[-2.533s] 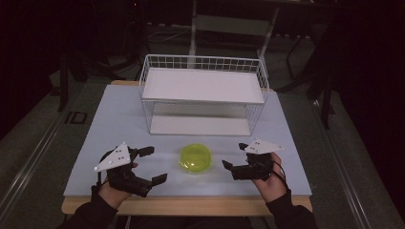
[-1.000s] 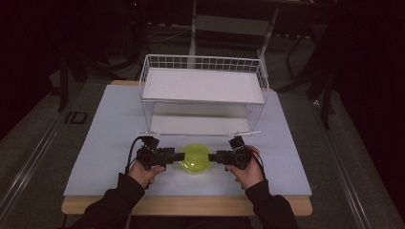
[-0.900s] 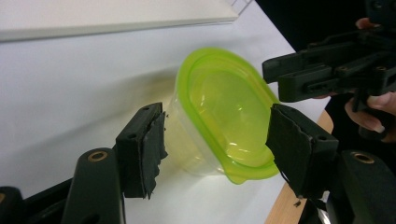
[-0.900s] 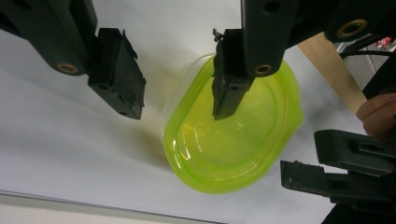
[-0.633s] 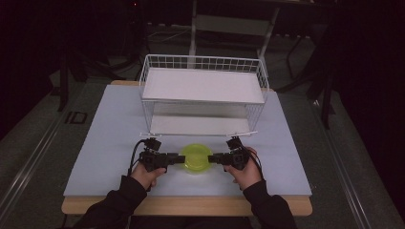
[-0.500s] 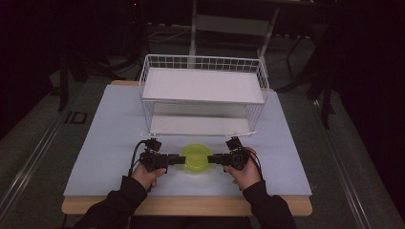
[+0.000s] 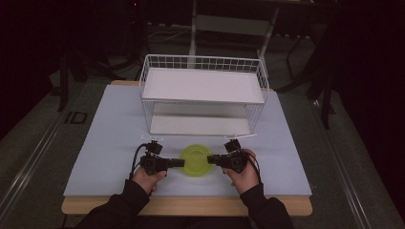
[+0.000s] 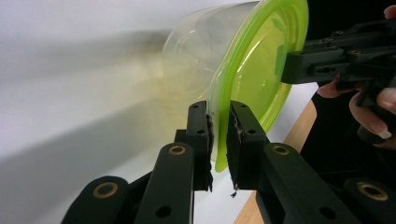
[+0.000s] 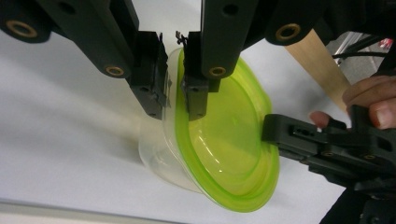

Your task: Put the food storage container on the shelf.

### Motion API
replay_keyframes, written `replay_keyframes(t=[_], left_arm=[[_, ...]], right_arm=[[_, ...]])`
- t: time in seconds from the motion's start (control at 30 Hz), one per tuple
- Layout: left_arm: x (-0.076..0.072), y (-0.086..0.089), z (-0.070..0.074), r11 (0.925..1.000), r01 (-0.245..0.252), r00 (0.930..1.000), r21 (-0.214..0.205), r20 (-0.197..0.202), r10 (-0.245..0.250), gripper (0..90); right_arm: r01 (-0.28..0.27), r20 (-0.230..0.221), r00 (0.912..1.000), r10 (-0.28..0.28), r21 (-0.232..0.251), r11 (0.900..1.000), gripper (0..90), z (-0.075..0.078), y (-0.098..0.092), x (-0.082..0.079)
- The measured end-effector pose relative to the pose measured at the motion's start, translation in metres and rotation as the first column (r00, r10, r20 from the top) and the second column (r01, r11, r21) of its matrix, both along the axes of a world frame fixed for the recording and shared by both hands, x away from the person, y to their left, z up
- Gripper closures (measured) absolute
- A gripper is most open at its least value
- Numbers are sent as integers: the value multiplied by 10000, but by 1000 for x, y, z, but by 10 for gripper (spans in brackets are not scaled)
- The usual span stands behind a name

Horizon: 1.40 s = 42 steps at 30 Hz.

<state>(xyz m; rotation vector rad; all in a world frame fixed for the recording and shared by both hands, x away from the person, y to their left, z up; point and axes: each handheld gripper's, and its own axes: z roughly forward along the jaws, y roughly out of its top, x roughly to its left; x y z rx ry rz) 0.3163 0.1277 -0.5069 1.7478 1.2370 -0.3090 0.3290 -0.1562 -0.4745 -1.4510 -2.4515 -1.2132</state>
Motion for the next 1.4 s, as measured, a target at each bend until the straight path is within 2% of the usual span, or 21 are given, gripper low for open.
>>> replay_keyframes(t=[0.2,0.33,0.53,0.57,0.6,0.73,1.07,1.27,1.4], left_arm=[[-5,3,21,9997,-155,9982,-189,568,166,818],[-5,5,32,9993,-191,9977,-311,646,211,819],[-6,10,52,9986,-150,9938,-504,1094,205,820],[-6,10,52,9986,-150,9938,-504,1094,205,820],[-6,11,58,9987,-145,9919,-482,1253,205,820],[-5,13,71,9985,-104,9899,-534,1409,179,820],[-2,17,103,9971,-50,9790,-763,2027,204,821],[5,17,125,9969,-79,9703,-784,2406,266,821],[9,17,136,9965,-101,9673,-831,2519,308,822]], right_arm=[[-70,643,9979,53,262,9996,802,18,-1,-4],[-95,1052,9944,66,279,9996,803,31,0,-7],[-120,1541,9880,37,529,9985,804,51,2,-11],[-120,1541,9880,37,529,9985,804,51,2,-11],[-137,1656,9862,44,552,9984,804,54,2,-11],[-129,2040,9790,22,515,9986,804,70,5,-13],[-79,2610,9652,-140,826,9966,804,101,6,-15],[21,2814,9591,-318,1051,9945,804,120,5,-11],[82,2946,9547,-414,1131,9936,804,131,5,-7]])
